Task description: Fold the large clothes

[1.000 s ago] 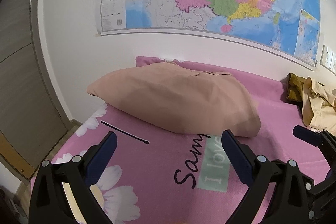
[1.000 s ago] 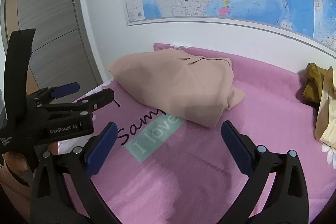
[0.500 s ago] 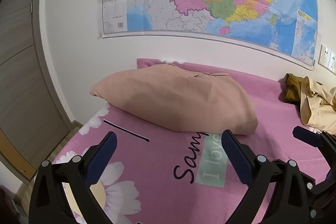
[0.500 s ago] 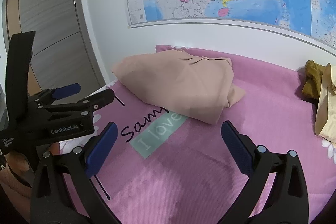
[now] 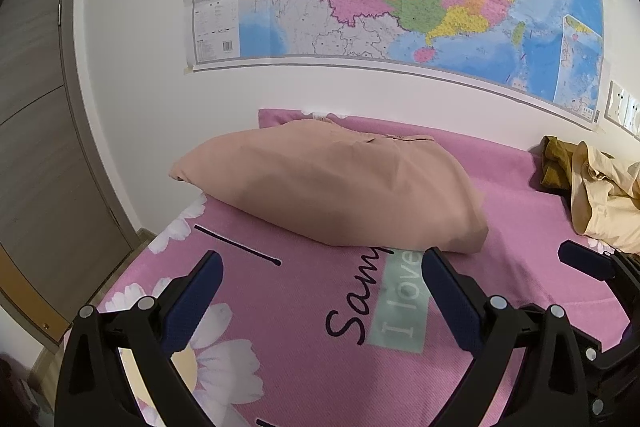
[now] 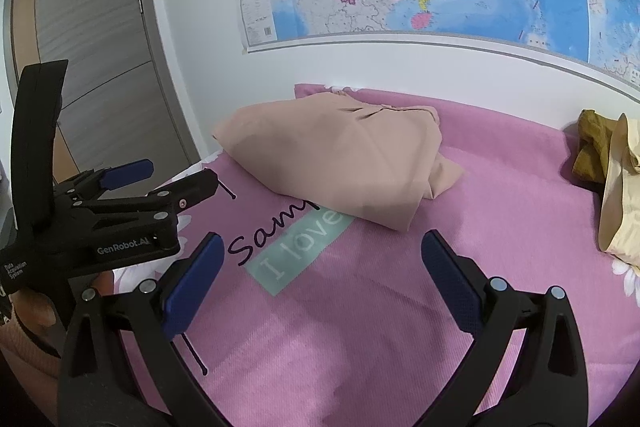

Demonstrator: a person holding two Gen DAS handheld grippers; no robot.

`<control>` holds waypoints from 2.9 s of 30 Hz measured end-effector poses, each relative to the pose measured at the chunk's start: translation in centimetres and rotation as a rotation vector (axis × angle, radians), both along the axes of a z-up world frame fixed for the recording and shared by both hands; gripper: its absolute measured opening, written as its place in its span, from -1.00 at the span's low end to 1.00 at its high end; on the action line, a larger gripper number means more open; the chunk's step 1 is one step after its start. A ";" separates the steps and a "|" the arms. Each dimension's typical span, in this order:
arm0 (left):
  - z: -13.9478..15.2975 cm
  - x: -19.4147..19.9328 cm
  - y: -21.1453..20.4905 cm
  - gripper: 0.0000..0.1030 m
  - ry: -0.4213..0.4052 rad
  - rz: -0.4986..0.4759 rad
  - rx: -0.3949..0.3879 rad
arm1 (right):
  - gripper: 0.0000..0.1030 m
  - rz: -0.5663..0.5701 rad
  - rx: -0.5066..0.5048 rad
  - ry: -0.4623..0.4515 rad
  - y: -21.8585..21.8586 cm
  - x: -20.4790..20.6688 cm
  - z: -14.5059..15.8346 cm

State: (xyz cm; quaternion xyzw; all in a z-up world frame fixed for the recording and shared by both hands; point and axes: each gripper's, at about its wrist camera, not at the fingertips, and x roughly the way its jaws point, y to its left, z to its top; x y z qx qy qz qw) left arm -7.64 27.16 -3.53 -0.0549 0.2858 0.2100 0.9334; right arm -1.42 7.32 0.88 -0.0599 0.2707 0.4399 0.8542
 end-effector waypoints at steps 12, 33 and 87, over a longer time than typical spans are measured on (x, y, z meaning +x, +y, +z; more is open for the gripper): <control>-0.2 0.1 0.0 0.87 0.000 0.003 -0.002 | 0.89 0.006 -0.005 0.007 0.0 0.0 -0.2; -0.3 0.1 0.0 0.87 0.007 0.000 0.001 | 0.89 0.008 -0.006 0.017 0.1 0.2 -0.3; -0.5 0.2 -0.5 0.87 0.021 -0.001 0.008 | 0.89 0.008 0.008 0.024 -0.2 0.1 -0.5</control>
